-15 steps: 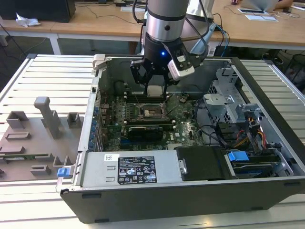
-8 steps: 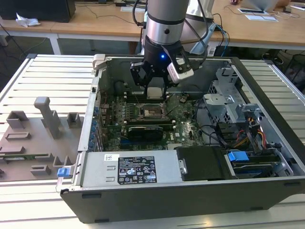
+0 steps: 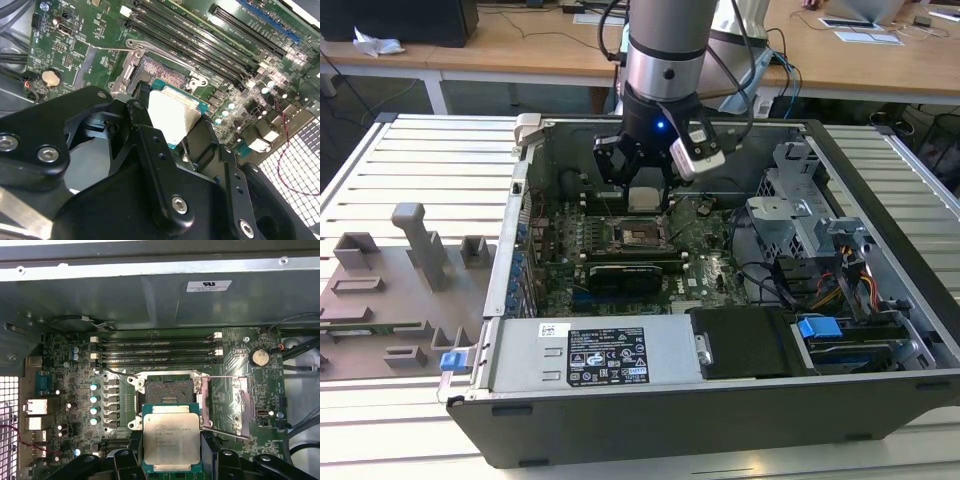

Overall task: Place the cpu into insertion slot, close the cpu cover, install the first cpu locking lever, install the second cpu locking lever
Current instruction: 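Place the cpu into insertion slot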

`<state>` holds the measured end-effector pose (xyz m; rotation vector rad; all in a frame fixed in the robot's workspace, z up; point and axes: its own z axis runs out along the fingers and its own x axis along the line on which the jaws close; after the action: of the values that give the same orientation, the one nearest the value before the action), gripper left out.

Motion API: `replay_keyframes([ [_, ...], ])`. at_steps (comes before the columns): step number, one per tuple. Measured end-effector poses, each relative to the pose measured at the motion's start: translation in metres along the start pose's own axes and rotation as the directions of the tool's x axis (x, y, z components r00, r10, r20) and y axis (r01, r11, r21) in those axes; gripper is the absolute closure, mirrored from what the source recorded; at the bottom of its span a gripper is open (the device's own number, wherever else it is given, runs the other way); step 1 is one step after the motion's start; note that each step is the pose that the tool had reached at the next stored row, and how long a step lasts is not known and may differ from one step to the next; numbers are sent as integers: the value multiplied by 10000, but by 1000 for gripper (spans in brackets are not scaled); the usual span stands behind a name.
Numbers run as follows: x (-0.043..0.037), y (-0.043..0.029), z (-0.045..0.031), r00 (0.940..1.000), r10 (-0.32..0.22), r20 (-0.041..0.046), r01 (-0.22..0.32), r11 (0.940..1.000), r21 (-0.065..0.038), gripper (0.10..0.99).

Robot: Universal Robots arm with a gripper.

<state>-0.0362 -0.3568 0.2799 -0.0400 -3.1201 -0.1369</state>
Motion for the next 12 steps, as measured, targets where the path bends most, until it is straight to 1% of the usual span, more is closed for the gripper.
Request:
replay_keyframes([
  [12, -2, -9, 96, 10000, 0, 0, 0, 10000, 0, 541],
])
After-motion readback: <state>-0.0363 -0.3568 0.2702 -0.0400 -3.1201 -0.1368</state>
